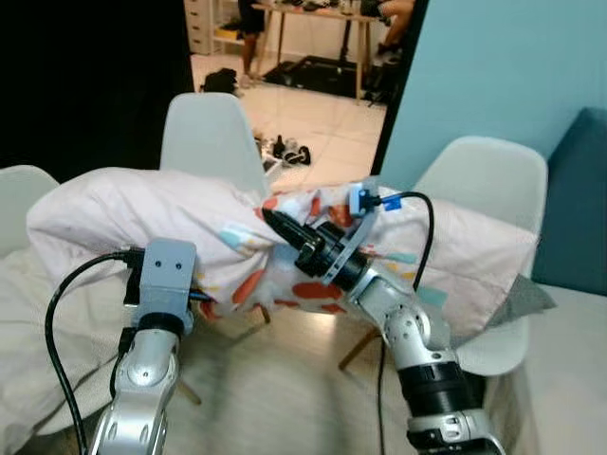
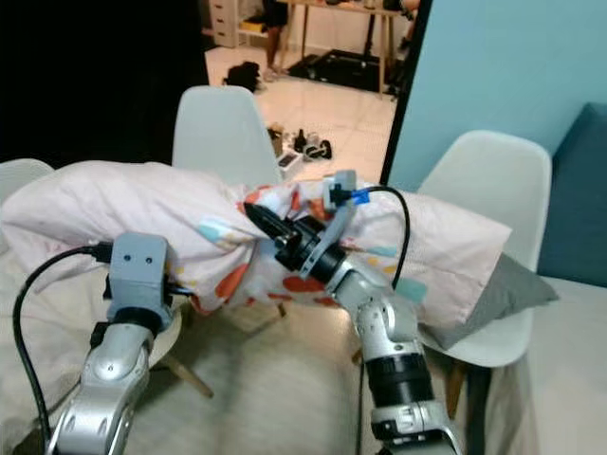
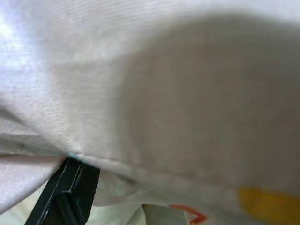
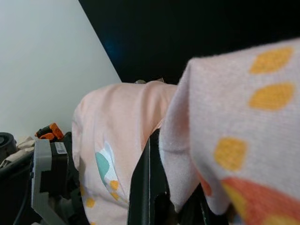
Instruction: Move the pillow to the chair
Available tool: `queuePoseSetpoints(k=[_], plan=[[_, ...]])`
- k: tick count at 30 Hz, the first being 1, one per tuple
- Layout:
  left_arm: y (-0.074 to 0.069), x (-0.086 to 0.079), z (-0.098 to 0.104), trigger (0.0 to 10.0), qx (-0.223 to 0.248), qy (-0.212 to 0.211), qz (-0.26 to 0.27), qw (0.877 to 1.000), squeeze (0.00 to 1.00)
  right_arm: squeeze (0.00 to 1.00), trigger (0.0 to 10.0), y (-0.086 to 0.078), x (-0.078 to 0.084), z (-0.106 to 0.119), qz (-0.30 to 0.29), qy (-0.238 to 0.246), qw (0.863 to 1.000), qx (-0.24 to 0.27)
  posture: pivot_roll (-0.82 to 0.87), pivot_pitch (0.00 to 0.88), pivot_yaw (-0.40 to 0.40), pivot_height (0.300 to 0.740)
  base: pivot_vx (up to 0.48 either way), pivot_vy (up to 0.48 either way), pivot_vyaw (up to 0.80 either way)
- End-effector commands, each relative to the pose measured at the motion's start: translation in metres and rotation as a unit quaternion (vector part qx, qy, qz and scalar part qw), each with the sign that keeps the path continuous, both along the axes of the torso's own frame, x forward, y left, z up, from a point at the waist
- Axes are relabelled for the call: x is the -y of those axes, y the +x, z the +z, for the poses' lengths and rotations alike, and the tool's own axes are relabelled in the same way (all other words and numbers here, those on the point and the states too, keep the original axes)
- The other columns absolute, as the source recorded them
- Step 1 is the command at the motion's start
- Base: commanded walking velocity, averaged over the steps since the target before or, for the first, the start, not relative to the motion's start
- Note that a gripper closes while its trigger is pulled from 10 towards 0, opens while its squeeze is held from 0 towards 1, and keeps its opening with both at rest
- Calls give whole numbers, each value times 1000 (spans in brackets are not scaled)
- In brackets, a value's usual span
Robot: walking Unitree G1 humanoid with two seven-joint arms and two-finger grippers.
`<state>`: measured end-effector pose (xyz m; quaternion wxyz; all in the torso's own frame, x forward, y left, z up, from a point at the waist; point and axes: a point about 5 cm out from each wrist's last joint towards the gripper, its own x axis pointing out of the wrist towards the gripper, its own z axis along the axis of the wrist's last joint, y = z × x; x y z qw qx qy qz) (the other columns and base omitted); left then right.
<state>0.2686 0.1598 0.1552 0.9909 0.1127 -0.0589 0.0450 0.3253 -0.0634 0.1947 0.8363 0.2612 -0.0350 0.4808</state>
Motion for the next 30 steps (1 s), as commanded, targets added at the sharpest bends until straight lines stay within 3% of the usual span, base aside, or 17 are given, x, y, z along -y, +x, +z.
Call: queuePoseSetpoints(k=[1,25,30], plan=[[3,10,5,10000,11,0,-23,1000,0,0,10000,-3,-8,16,22,11,999,39,-26,0,-81,740,480,0,656],[3,9,5,10000,11,-1,-26,1000,0,0,10000,0,-7,15,17,15,1000,18,-28,0,-82,740,480,0,26],[3,9,5,10000,12,-1,-26,1000,0,0,10000,2,-7,15,13,16,1000,8,-27,0,-83,740,480,0,-788]])
